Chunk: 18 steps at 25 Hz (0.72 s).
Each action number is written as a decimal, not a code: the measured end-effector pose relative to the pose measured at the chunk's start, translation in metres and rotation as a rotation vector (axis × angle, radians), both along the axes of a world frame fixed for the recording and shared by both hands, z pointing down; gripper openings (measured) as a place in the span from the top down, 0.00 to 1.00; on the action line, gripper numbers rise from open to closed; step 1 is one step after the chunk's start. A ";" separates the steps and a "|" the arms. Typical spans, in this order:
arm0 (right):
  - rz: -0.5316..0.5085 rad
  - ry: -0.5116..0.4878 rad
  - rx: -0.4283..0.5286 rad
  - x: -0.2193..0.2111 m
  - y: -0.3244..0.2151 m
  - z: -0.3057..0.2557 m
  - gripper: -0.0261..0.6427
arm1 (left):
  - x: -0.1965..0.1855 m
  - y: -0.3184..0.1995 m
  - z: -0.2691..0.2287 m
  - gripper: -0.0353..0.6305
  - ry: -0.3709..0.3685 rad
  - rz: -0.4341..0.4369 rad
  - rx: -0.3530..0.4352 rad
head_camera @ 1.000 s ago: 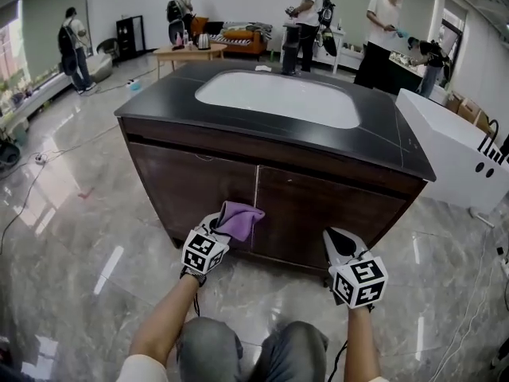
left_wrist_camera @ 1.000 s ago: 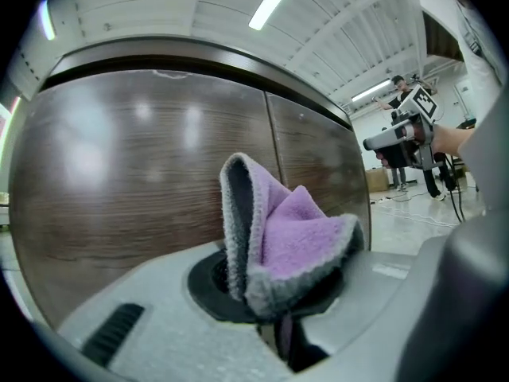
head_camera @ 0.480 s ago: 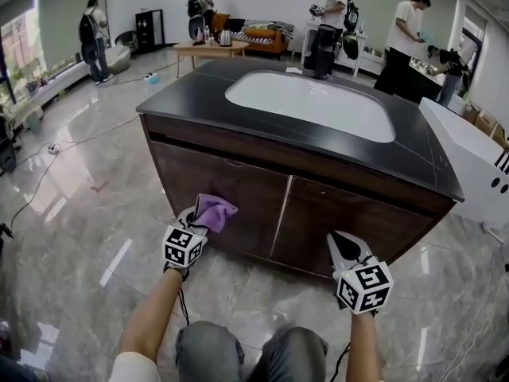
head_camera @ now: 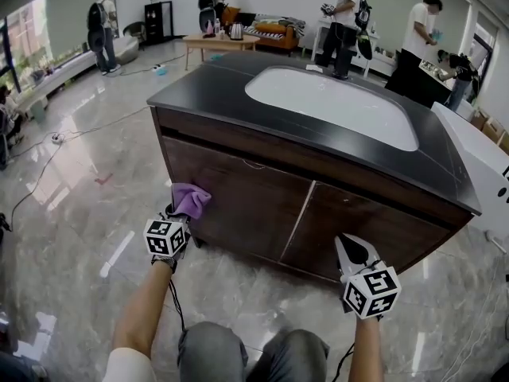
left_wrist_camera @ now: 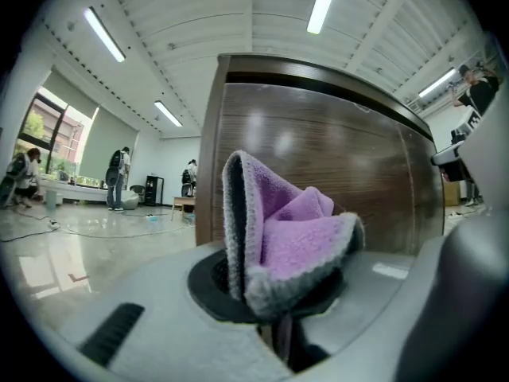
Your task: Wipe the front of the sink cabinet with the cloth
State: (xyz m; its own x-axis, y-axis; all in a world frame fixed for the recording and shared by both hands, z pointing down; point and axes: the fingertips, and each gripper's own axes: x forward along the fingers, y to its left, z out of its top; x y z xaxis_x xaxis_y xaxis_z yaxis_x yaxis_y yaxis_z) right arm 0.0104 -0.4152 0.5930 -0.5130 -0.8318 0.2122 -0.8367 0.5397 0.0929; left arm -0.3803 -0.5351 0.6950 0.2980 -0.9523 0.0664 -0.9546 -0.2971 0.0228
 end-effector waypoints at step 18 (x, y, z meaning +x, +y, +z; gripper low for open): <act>-0.012 -0.031 -0.034 0.001 -0.002 0.014 0.95 | -0.117 0.016 0.075 0.87 0.145 -0.372 -0.077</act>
State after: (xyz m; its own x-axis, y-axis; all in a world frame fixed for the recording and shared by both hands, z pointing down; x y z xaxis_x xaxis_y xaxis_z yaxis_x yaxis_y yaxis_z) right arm 0.0113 -0.4170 0.6072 -0.5298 -0.8179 0.2243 -0.8322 0.5523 0.0486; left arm -0.4974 -0.5193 0.7703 -0.0541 -0.9908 0.1239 -0.9819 0.0753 0.1736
